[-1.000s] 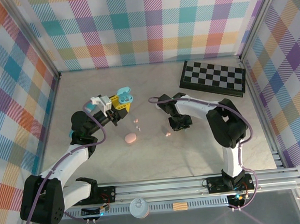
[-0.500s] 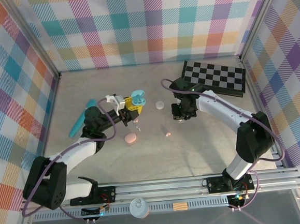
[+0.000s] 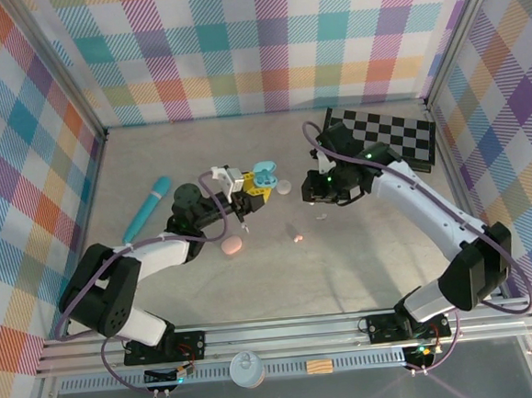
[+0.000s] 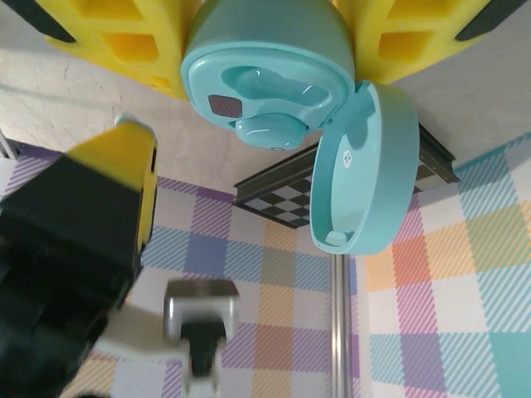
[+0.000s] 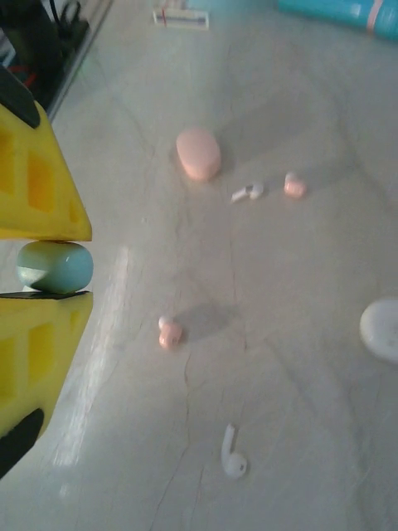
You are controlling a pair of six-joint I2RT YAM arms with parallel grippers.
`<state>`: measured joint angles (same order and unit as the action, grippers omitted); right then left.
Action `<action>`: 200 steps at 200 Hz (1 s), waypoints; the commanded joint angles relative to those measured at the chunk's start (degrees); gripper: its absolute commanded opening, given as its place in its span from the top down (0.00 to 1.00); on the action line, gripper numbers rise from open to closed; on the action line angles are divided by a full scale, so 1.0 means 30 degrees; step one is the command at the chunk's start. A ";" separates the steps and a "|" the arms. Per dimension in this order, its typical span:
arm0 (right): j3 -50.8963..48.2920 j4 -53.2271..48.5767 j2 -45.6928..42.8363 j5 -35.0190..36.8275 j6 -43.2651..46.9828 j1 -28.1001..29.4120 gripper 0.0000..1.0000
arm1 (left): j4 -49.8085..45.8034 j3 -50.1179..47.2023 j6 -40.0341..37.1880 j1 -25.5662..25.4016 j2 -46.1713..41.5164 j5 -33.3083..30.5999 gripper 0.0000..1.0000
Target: Insert the wireless bluetooth earbuds into the charging case
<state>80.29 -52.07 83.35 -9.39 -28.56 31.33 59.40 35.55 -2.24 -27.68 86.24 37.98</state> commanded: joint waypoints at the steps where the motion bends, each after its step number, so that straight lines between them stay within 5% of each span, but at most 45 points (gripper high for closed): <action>1: 0.0681 0.1051 -0.0615 -0.2437 -0.0550 -0.0248 0.79 | 0.1872 0.0714 -0.0347 -0.0475 0.0494 -0.0177 0.70; 78: 0.1240 0.4848 -0.0237 -0.6674 -0.1489 -0.0470 0.79 | 0.3243 0.1255 0.0278 -0.1520 0.1687 -0.1057 0.70; 200: 0.1828 0.5657 0.1359 -0.6773 -0.1642 -0.0615 0.79 | 0.3496 0.2153 0.0567 -0.2389 0.2359 -0.1424 0.70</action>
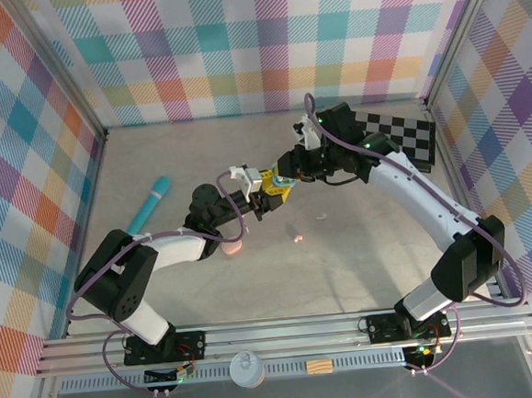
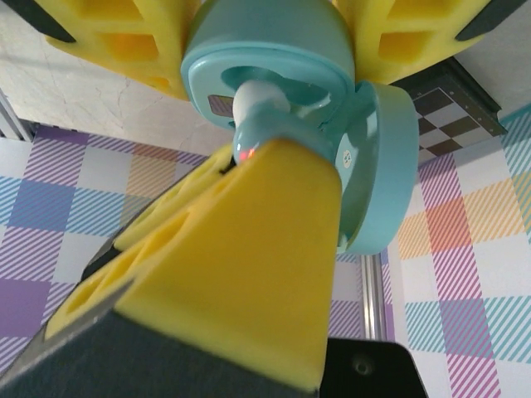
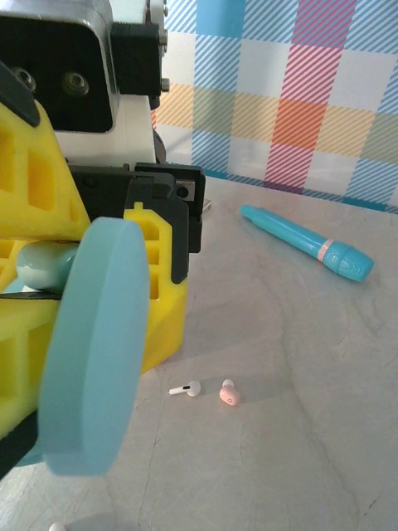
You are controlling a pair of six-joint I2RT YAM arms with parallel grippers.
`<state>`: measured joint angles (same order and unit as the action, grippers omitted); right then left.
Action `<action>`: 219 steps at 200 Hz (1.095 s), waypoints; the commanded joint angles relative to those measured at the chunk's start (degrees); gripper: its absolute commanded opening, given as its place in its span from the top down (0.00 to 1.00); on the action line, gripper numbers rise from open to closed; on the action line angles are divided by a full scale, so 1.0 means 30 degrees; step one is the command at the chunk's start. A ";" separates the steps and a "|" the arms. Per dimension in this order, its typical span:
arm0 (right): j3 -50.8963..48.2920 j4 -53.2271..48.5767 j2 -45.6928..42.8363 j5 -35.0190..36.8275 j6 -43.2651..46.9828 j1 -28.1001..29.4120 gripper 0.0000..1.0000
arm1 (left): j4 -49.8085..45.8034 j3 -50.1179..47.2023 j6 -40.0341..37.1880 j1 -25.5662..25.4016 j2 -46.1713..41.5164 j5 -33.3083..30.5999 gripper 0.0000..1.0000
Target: Insert the wireless bluetooth earbuds into the charging case
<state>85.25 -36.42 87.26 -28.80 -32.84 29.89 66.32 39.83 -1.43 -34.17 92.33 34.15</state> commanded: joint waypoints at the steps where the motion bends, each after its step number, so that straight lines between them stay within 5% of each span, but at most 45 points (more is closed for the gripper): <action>1: 0.0161 0.0446 0.0059 -0.0304 -0.0215 -0.0127 0.79 | 0.1185 0.0755 0.0314 -0.0232 0.0331 -0.0156 0.70; 98: -0.0387 0.0034 0.0034 0.0501 -0.0390 -0.0192 0.76 | 0.1300 0.1074 0.0702 -0.0240 0.0134 -0.0872 0.71; 219: -0.0526 -0.0568 -0.1256 0.1667 0.0046 -0.0354 0.58 | 0.0747 0.1078 0.0245 -0.0240 -0.0484 -0.0903 0.71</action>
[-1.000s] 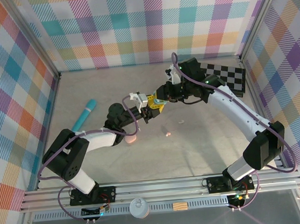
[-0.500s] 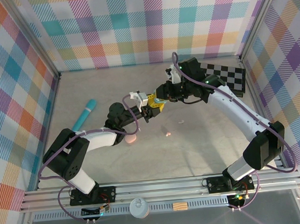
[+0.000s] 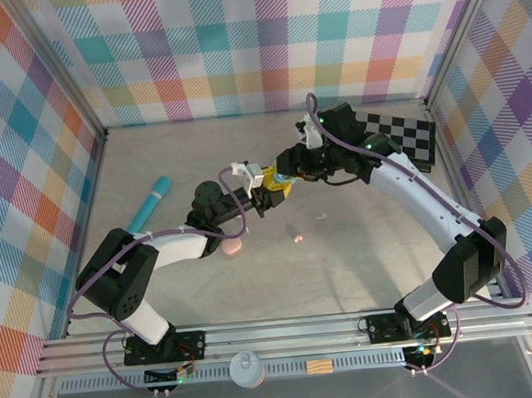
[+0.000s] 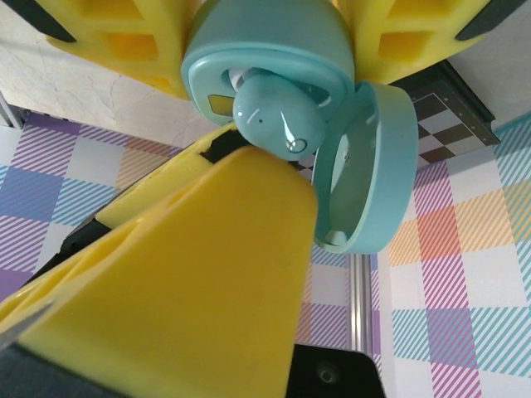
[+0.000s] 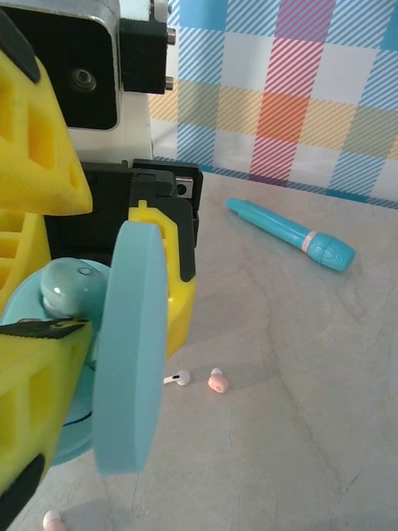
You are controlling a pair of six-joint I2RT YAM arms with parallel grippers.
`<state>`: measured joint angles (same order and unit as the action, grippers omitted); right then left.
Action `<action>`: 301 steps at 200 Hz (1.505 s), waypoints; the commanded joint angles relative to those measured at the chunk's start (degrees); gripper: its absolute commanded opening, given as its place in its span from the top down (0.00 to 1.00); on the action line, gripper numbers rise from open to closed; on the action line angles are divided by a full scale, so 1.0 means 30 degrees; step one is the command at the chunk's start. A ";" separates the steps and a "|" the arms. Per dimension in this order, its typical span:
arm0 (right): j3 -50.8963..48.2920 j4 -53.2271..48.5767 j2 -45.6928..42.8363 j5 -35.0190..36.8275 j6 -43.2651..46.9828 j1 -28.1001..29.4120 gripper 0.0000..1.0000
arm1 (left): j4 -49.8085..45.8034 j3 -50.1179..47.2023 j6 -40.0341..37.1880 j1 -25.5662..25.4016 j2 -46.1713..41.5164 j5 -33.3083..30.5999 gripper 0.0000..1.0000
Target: Insert the wireless bluetooth earbuds into the charging case
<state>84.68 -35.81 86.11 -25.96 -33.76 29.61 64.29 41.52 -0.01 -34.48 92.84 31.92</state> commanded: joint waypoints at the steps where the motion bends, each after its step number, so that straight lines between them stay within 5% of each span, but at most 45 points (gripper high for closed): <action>1: -0.0337 -0.0760 -0.0899 0.0716 0.0353 -0.0259 0.58 | 0.1437 0.0517 -0.0215 -0.0138 -0.0638 -0.0156 0.71; 93: 0.1215 -0.1720 -0.1391 0.2499 0.0991 -0.0726 0.33 | 0.1997 -0.0097 -0.0789 -0.0138 -0.1236 0.1025 0.71; 139: 0.2958 -0.2781 0.0987 0.2706 0.0509 -0.1043 0.31 | 0.1418 -0.0246 -0.0990 -0.0142 -0.1649 0.1070 0.69; 186: 0.0699 -0.1933 -0.0291 0.1834 -0.0118 -0.1029 0.32 | 0.1155 -0.0271 -0.0981 -0.0138 -0.1801 0.0359 0.71; 264: -0.4321 0.6097 -0.2467 -0.5243 -0.5460 -0.1665 0.32 | 0.2216 -0.0025 0.0120 -0.0145 -0.1778 0.0150 0.71; 301: -0.5904 0.9285 -0.2379 -0.6690 -0.7726 -0.1679 0.35 | 0.2228 0.0367 0.0311 -0.0167 -0.1598 0.0018 0.71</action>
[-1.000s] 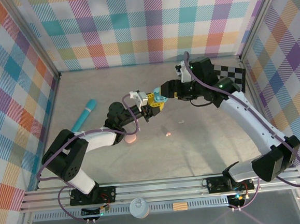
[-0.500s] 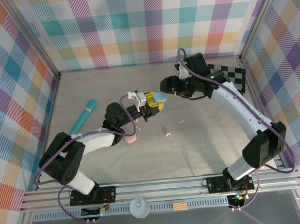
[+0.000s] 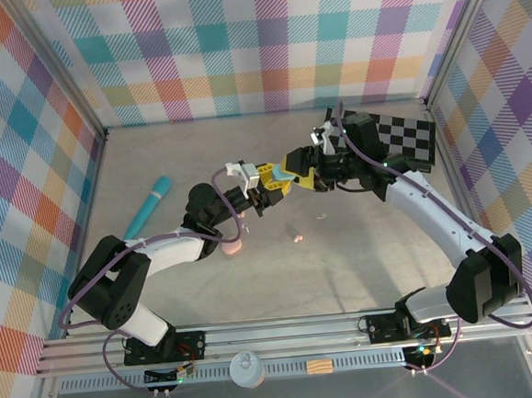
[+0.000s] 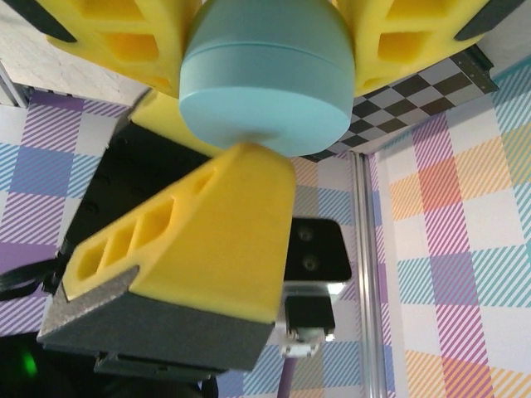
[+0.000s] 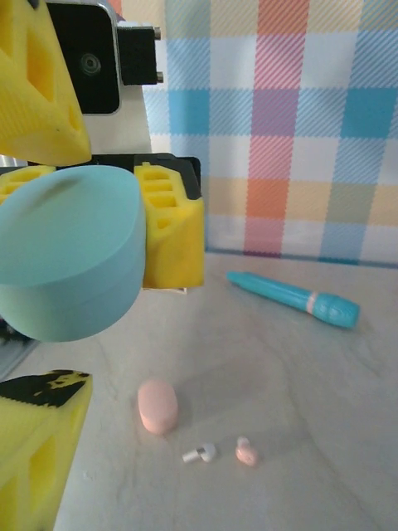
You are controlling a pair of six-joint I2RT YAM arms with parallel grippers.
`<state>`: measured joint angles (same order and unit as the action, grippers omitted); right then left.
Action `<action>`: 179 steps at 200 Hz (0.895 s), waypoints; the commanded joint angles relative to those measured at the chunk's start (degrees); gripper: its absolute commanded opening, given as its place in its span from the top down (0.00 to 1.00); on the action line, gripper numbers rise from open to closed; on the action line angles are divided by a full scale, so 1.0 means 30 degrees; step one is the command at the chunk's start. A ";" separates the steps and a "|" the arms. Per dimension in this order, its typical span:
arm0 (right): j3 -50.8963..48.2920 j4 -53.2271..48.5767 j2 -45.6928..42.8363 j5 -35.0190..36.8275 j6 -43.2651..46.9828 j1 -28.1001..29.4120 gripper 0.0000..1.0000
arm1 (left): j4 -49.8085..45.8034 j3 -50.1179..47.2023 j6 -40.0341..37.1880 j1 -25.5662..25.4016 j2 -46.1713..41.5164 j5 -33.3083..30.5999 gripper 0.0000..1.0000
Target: Insert the wireless bluetooth earbuds into the charging case
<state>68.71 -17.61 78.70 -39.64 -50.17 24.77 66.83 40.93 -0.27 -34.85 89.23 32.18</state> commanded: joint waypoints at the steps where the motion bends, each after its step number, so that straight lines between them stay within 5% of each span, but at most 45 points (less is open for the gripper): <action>1: -0.0607 0.3239 0.0098 -0.2134 -0.2287 -0.0077 0.35 | 0.1404 0.0565 0.0421 -0.0043 -0.0392 -0.0067 0.71; 71: -0.2386 0.8238 0.0925 -0.2557 -0.5996 -0.0143 0.61 | 0.1835 0.0434 0.0943 -0.0043 -0.0591 0.0045 0.71; 147: -0.1744 0.6531 0.0432 -0.1559 -0.4099 -0.0161 0.79 | 0.2513 0.0312 0.1592 -0.0043 -0.0461 0.0097 0.68; 179: -0.1178 0.4291 0.0107 -0.0369 -0.1858 -0.0171 0.82 | 0.1479 -0.0135 0.0796 -0.0043 -0.1039 0.0211 0.45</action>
<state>62.85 1.28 80.29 -45.67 -62.83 24.51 68.03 41.04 3.51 -34.70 89.12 30.37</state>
